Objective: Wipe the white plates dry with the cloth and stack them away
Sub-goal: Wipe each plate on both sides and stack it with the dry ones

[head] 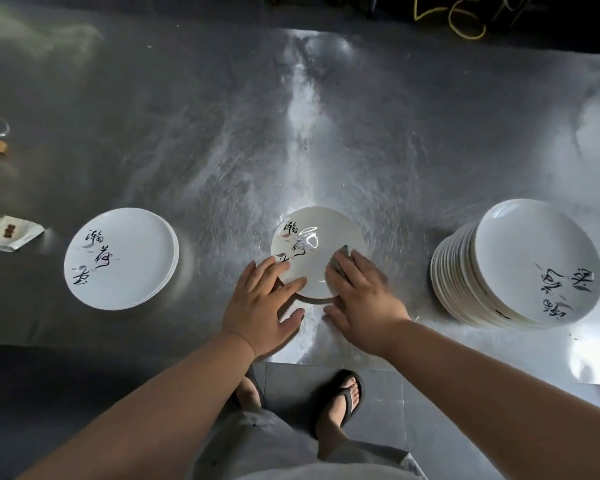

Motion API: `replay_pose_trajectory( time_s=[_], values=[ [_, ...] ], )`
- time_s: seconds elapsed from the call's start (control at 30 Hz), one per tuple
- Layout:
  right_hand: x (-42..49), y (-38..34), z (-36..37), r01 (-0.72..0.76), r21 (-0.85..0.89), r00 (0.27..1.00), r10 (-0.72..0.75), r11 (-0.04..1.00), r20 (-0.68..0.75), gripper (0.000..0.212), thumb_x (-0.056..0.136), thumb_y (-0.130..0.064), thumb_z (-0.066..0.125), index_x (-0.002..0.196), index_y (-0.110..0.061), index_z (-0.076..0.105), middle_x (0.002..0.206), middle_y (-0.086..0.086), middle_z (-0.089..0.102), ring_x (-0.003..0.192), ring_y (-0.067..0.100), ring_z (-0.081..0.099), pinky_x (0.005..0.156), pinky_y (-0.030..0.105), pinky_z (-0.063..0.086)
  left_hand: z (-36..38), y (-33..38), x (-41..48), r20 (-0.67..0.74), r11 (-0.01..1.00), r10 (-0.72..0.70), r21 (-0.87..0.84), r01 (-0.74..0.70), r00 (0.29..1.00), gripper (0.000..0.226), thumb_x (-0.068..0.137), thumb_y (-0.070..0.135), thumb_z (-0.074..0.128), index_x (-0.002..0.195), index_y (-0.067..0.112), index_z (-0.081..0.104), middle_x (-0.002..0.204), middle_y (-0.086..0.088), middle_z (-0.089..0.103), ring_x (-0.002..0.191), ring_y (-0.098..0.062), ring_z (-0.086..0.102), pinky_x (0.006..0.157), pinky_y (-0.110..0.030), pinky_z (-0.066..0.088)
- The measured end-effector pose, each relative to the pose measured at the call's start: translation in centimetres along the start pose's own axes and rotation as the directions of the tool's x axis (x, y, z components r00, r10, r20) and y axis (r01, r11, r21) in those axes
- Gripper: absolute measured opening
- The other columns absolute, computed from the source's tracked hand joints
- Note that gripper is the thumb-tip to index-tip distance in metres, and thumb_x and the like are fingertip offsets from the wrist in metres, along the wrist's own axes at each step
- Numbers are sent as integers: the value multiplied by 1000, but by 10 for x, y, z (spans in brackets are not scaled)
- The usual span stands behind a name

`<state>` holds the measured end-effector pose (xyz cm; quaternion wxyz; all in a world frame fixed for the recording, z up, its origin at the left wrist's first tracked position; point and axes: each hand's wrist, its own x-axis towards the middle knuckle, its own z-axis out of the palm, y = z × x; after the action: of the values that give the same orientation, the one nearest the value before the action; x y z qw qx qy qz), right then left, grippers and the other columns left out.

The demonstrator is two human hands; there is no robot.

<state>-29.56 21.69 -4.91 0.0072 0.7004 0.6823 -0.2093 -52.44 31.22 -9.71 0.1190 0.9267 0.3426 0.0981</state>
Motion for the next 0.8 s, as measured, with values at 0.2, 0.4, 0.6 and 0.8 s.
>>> replay_pose_trajectory(
  time_s=[0.2,0.4,0.6,0.8],
  values=[
    [-31,3,5,72,57,975,-58,996,-213,39,103,-31,42,133,-26,66,141,-6,61,126,25,59,95,45,58,-1,3,1,45,1000,22,-24,-21,999,49,92,56,62,133,29,66,154,-6,46,155,-32,27,124,-59,26],
    [-26,14,-56,-591,449,784,607,670,127,30,97,-31,51,127,-31,51,116,2,68,82,27,66,64,35,56,-36,18,21,60,910,-303,-280,307,951,38,95,45,61,129,30,64,144,1,52,123,-25,57,104,-43,49],
    [13,15,-84,-671,528,739,534,521,411,65,105,-59,42,86,-5,75,65,8,73,45,24,64,50,26,44,-78,17,83,734,80,-572,-395,915,366,64,100,72,37,108,15,65,82,-8,77,58,-20,67,59,-28,48],
    [12,4,-80,-600,683,742,608,416,281,62,109,-61,25,135,-17,59,117,8,64,104,26,57,96,37,42,-105,12,91,867,-370,-388,-458,808,314,90,91,88,19,119,13,59,108,-25,76,97,-36,75,77,-40,58]
  ],
)
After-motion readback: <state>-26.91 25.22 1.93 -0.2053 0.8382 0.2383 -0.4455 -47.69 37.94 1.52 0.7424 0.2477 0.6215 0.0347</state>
